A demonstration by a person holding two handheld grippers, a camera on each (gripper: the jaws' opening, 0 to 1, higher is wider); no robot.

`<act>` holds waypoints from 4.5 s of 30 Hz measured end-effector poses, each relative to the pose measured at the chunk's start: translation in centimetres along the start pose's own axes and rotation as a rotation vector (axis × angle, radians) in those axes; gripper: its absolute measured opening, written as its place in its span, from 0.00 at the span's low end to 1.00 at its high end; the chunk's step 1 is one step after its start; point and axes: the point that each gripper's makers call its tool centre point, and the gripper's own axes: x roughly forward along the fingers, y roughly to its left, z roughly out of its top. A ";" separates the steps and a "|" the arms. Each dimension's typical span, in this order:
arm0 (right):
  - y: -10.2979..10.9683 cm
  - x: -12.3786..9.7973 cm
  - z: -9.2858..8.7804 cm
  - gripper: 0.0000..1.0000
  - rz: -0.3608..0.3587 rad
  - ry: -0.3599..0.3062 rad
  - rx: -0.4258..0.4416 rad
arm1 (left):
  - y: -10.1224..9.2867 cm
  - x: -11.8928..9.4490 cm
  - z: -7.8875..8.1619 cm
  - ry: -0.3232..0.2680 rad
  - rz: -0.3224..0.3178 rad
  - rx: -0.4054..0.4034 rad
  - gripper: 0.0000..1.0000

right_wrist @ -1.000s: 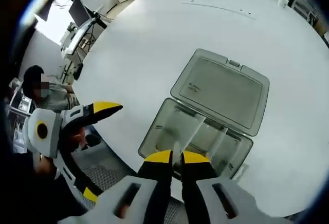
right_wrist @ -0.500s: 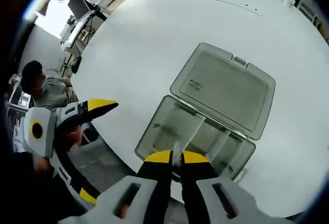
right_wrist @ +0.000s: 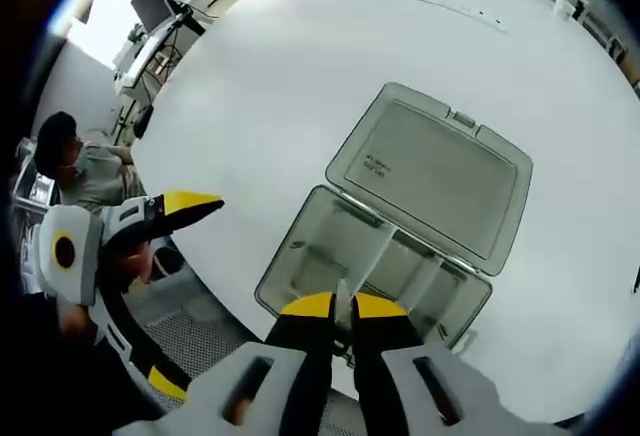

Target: Insert the divider into the dual guide fixture by aligning both edges with the guide slots and pushing it downward to the bottom, including one-sided entry, uneven engagement, binding, and posture correction.

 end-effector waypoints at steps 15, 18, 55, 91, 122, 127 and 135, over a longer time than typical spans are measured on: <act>0.2 0.0 0.1 0.01 -0.011 -0.013 -0.036 | 0.0 0.0 0.0 -0.001 -0.004 -0.013 0.94; 0.2 0.1 0.1 0.01 -0.005 -0.013 -0.026 | 0.0 0.0 -0.1 0.000 -0.004 -0.015 0.94; 0.6 1.7 0.2 0.01 0.012 -0.006 -0.096 | -0.2 0.4 -1.1 0.033 -0.035 -0.051 0.94; 0.6 2.7 0.4 0.06 0.104 -0.227 -0.146 | -0.2 0.2 -1.6 0.068 -0.017 -0.042 0.93; 2.9 -2.6 1.7 0.39 0.114 -0.644 -0.235 | -2.8 -1.3 0.9 0.068 0.060 0.044 0.96; 3.2 -3.0 1.4 0.47 0.110 -0.665 -0.262 | -3.5 -1.3 1.3 0.064 0.065 0.048 0.97; 2.6 -4.5 0.7 0.66 0.100 -0.716 -0.263 | -4.6 -1.2 1.9 0.051 0.078 0.057 0.97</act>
